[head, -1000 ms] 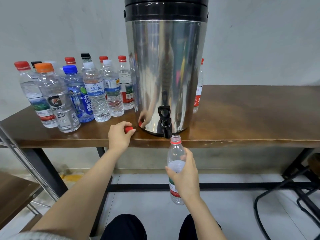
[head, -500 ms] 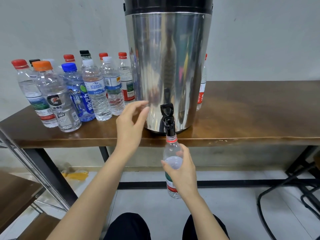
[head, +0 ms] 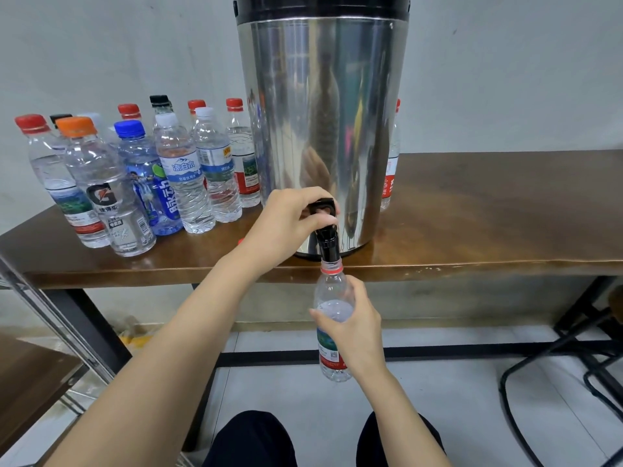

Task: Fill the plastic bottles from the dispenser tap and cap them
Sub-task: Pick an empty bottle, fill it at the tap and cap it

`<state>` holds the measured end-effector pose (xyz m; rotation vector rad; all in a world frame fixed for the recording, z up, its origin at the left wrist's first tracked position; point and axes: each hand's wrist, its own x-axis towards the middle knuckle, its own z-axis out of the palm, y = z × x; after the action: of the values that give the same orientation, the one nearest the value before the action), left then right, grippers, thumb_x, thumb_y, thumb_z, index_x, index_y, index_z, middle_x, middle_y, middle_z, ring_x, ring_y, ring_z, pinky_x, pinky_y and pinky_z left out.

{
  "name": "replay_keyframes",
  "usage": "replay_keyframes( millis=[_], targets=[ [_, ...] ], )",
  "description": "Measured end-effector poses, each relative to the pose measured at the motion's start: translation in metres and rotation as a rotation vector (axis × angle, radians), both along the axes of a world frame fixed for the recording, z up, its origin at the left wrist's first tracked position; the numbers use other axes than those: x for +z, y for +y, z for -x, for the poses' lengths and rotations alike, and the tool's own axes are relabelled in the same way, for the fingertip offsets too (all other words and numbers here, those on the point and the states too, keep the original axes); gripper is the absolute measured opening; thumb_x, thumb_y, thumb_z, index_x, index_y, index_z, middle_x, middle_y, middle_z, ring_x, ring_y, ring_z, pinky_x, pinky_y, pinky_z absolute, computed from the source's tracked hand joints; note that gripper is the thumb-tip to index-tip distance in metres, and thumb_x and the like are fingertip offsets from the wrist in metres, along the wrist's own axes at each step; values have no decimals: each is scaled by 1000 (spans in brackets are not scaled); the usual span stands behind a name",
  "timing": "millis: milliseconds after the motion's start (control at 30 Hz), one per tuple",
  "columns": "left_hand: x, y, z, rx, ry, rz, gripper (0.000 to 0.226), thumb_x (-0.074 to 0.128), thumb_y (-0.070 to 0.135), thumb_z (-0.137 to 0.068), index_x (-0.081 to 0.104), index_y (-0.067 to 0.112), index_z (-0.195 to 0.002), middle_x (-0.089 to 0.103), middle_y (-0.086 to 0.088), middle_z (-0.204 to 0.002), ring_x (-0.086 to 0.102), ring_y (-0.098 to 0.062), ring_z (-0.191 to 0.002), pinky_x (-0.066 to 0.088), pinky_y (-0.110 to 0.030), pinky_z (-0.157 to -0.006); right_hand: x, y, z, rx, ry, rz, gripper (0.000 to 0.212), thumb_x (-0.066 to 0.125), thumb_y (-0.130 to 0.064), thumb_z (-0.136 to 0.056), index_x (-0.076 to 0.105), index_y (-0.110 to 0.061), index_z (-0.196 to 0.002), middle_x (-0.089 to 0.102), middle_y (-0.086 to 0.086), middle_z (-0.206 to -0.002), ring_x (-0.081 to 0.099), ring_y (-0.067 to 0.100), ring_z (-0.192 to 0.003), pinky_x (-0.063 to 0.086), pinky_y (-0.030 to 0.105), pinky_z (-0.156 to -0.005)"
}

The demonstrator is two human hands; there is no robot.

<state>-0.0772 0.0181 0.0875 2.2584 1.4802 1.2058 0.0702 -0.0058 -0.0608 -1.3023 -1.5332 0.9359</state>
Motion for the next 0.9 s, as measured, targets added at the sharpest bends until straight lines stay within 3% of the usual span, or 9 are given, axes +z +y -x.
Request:
replay_keyframes(
  millis=[200,333,400,533,633,700,800,900],
  targets=[
    [4,2,7,-20,-8,1,16,75,9,-86,68,24,-88,67,15,-79,64,-3,-80,53,-26,-82,2,1,4,18,0,-5,71,84,-36,-73,46,-38,-132,58,-13,-126,54,11,-116,52,34,-93],
    [0,2,10,0,-25,-28,12,74,8,-86,70,19,-91,70,6,-83,67,-13,-85,54,-29,-84,3,2,9,13,-3,-12,71,85,-34,-73,45,-39,-132,58,-14,-124,54,11,-115,52,32,-93],
    [-6,2,9,30,-27,-89,10,72,8,-87,71,14,-93,72,2,-86,66,-17,-84,52,-28,-82,2,1,11,1,-3,-21,72,85,-34,-73,45,-40,-132,58,-15,-125,53,10,-117,51,32,-94],
    [-25,-5,3,101,-7,-323,10,69,7,-86,73,7,-95,73,0,-86,61,-10,-74,48,-21,-73,2,2,13,-35,-50,-55,75,83,-40,-73,41,-43,-135,56,-16,-132,53,11,-121,51,38,-96],
    [-49,-8,0,147,42,-545,18,63,5,-90,75,3,-103,75,-7,-101,71,-18,-95,56,-31,-87,1,3,13,-40,-72,-67,75,82,-42,-73,40,-44,-135,56,-16,-133,53,13,-122,51,37,-95],
    [-67,-8,0,124,101,-652,21,58,5,-96,72,0,-111,72,-12,-115,67,-23,-111,53,-36,-98,0,3,13,-41,-71,-80,76,83,-39,-74,41,-41,-137,55,-15,-134,51,11,-123,48,32,-96],
    [-78,-13,-5,102,107,-636,33,70,18,-91,69,-2,-116,66,-13,-125,60,-25,-123,49,-38,-105,0,4,14,-43,-63,-97,75,84,-33,-75,42,-38,-137,54,-16,-133,49,4,-121,41,23,-94],
    [-74,-21,-18,155,-15,-557,44,75,35,-83,73,-2,-107,68,-12,-121,61,-23,-121,47,-34,-106,0,5,13,-27,-26,-80,75,84,-26,-76,42,-40,-136,52,-17,-128,47,-1,-114,40,23,-95]
  ],
)
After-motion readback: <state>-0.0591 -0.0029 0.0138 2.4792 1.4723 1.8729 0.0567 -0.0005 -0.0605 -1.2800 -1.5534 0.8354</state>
